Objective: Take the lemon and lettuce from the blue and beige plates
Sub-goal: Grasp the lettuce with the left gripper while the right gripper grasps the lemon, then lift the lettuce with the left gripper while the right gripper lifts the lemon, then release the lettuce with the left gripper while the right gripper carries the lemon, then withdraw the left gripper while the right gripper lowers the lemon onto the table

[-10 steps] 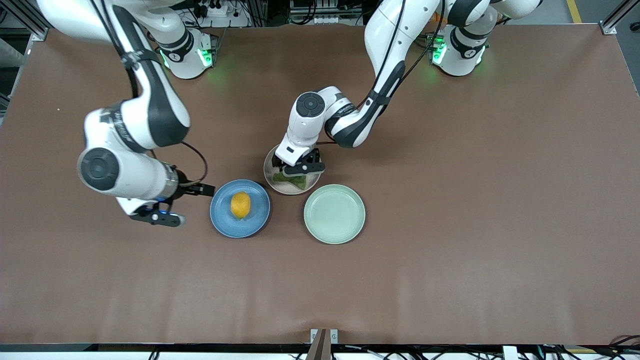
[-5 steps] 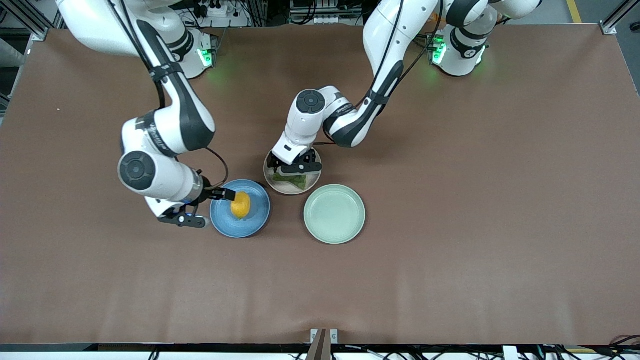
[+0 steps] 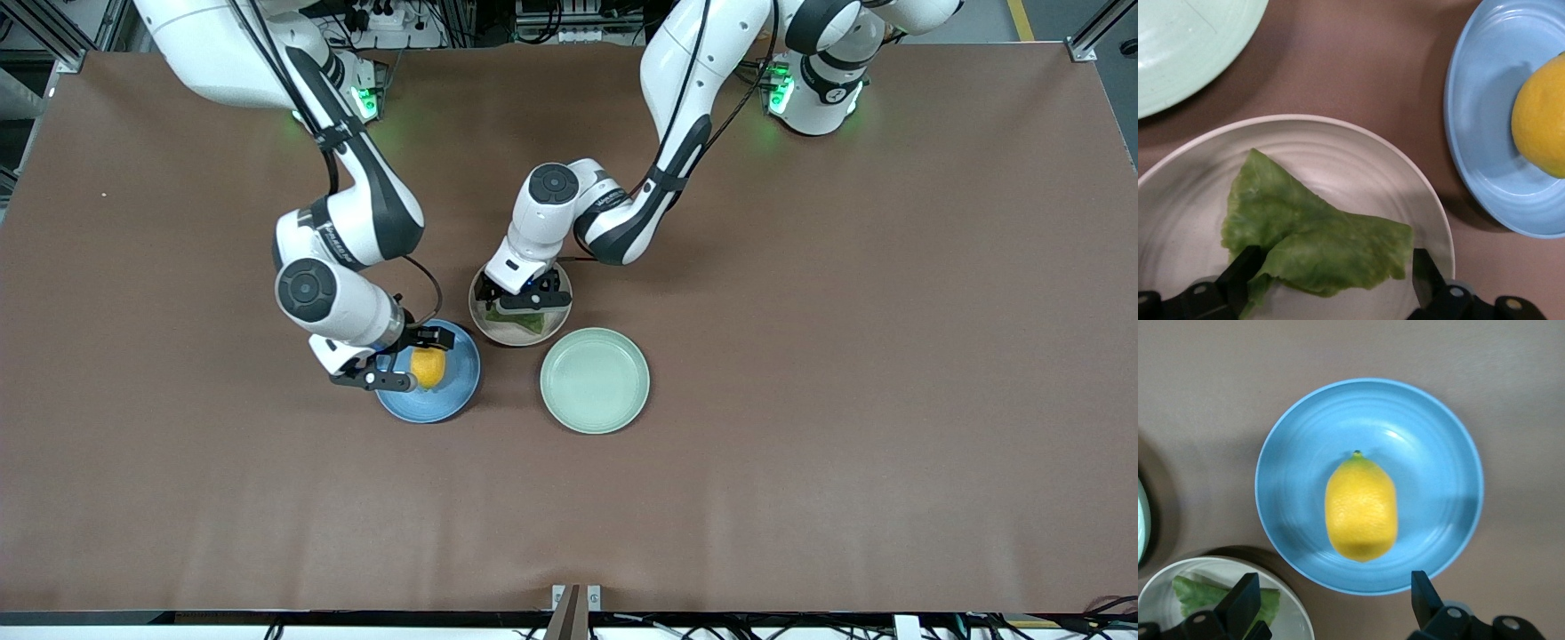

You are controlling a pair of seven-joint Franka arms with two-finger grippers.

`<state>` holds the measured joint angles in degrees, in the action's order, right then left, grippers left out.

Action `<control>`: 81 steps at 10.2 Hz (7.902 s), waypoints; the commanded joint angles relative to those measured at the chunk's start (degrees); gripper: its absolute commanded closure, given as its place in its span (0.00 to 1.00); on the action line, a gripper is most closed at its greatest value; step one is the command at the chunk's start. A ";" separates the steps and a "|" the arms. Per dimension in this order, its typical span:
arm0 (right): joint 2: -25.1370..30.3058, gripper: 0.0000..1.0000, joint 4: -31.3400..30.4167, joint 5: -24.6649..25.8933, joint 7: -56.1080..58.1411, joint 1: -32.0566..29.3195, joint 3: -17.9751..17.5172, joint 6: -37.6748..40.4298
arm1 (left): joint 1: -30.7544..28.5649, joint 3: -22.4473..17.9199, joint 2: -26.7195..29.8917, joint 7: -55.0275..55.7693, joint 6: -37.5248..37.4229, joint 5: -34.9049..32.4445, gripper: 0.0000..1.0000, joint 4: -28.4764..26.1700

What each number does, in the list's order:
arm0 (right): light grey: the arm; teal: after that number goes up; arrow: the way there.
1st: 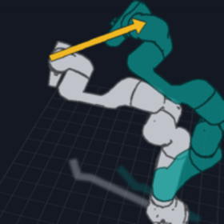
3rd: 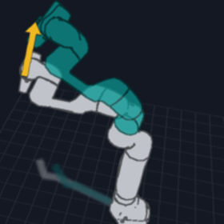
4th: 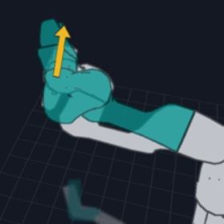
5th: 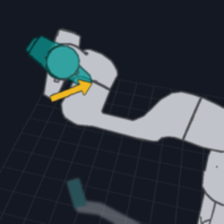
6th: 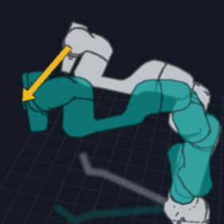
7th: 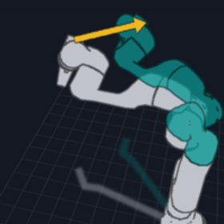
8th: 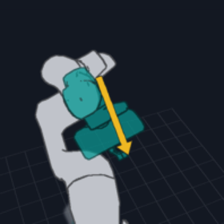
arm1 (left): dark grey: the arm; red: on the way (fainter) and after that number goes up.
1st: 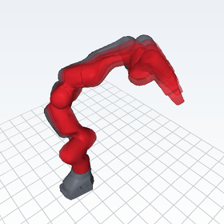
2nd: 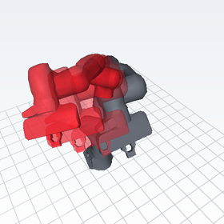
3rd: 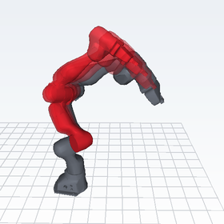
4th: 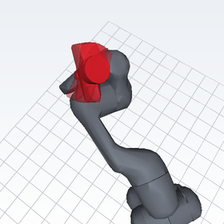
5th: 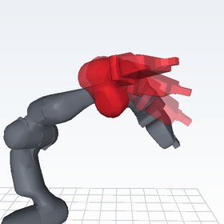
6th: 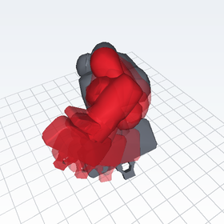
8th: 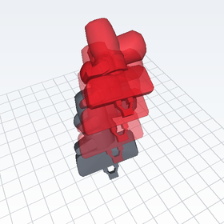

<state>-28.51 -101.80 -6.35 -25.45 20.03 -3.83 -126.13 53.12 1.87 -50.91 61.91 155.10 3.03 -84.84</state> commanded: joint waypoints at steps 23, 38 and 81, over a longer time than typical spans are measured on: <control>-7.43 0.53 0.28 4.15 4.79 -0.17 0.67 -8.87 | 0.93 -1.61 9.32 1.55 -15.07 -10.07 1.00 -0.24; -2.08 0.87 7.58 3.98 14.97 -8.85 0.67 10.27 | -27.88 -1.17 21.64 -22.08 -38.38 -9.18 1.00 -3.58; 1.61 0.00 -7.98 7.94 36.17 -28.38 0.76 -4.40 | -52.69 9.82 49.24 -56.02 -65.28 -4.00 0.00 -1.03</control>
<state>-28.22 -109.78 1.21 10.91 -7.20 -2.15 -132.55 1.07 11.28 -1.11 7.58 91.18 -0.79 -87.60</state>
